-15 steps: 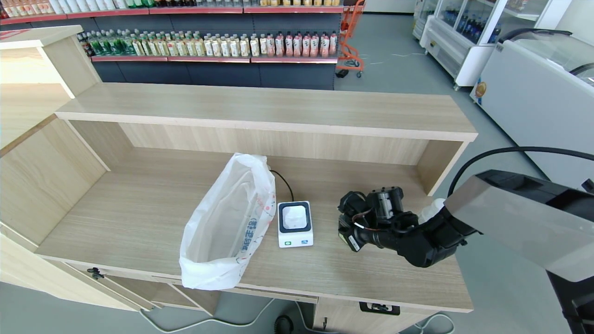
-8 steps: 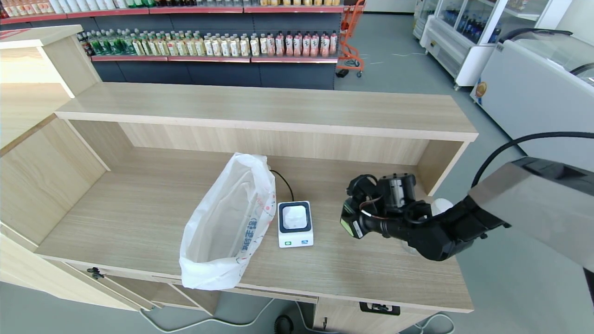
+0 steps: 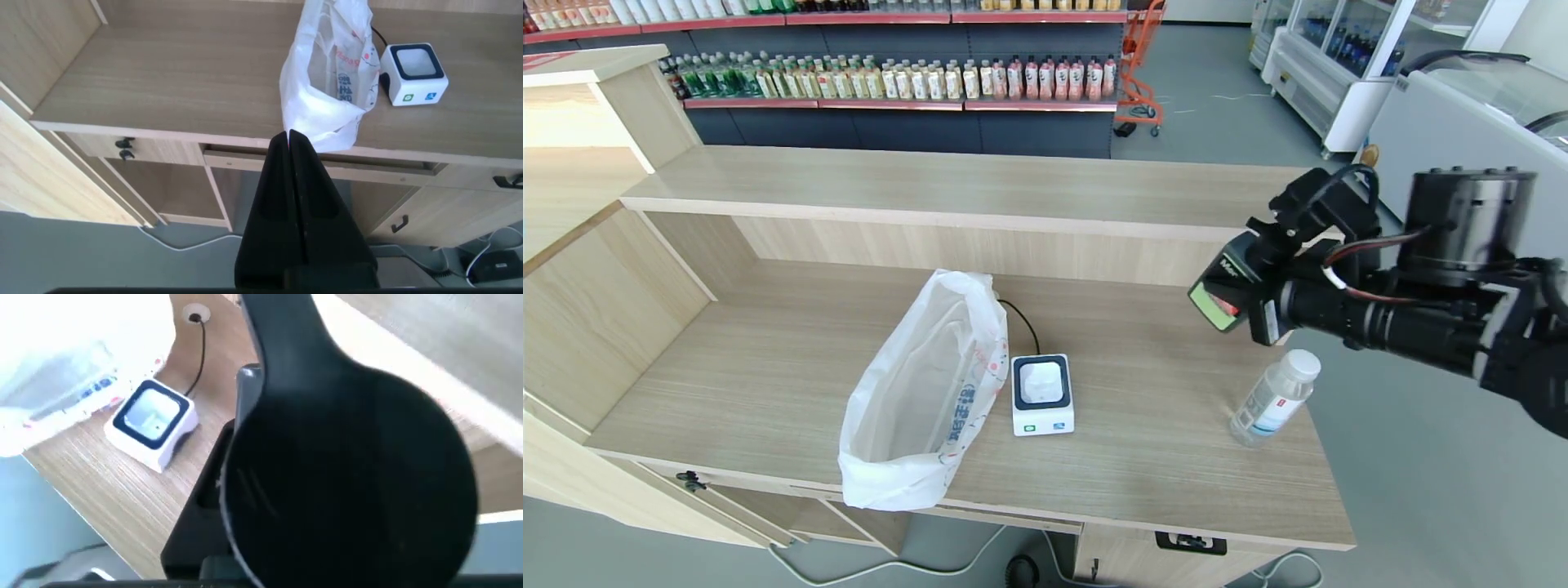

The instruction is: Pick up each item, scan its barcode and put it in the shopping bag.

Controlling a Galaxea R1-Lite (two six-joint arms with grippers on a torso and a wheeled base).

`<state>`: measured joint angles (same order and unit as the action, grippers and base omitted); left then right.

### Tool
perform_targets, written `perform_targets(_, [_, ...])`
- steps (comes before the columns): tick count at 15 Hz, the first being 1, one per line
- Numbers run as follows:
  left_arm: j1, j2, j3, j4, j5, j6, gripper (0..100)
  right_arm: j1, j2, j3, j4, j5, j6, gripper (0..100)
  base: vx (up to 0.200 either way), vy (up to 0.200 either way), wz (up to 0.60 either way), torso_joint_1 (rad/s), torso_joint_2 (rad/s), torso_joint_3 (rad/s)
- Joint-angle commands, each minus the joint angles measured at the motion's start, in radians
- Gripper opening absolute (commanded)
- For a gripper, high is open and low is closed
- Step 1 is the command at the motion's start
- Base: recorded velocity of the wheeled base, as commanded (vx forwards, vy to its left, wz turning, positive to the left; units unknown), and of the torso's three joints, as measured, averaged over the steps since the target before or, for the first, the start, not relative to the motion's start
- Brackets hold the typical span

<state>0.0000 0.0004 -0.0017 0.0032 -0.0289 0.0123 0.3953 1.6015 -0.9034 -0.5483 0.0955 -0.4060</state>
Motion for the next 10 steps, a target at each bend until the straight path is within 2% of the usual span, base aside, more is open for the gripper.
perform_targets(1, [0.000,0.001,0.000,0.000,0.000,0.000,0,-0.015,-0.314,0.248,-0.073,0.127,-0.396,0,0.000,0.000,0.00,0.000,0.00,0.000])
perform_targets(2, [0.000,0.001,0.000,0.000,0.000,0.000,0,-0.030,-0.345,0.261,-0.082,0.237,-0.593,0,0.000,0.000,0.00,0.000,0.00,0.000])
perform_targets(4, [0.000,0.000,0.000,0.000,0.000,0.000,0,-0.029,-0.348,0.265,-0.081,0.579,-0.892,0,0.000,0.000,0.00,0.000,0.00,0.000])
perform_targets(6, [0.000,0.001,0.000,0.000,0.000,0.000,0,-0.026,-0.354,0.278,-0.078,0.707,-1.338,0,0.000,0.000,0.00,0.000,0.00,0.000])
perform_targets(7, [0.000,0.000,0.000,0.000,0.000,0.000,0,-0.010,-0.356,0.284,-0.074,0.800,-1.507,0,0.000,0.000,0.00,0.000,0.00,0.000])
perform_targets(8, [0.000,0.001,0.000,0.000,0.000,0.000,0,0.008,-0.353,0.290,-0.065,0.852,-1.610,0,0.000,0.000,0.00,0.000,0.00,0.000])
perform_targets(9, [0.000,0.000,0.000,0.000,0.000,0.000,0,0.033,-0.350,0.291,-0.010,0.909,-1.783,0,0.000,0.000,0.00,0.000,0.00,0.000])
perform_targets(10, [0.000,0.001,0.000,0.000,0.000,0.000,0,0.046,-0.360,0.290,0.051,0.928,-1.877,0,0.000,0.000,0.00,0.000,0.00,0.000])
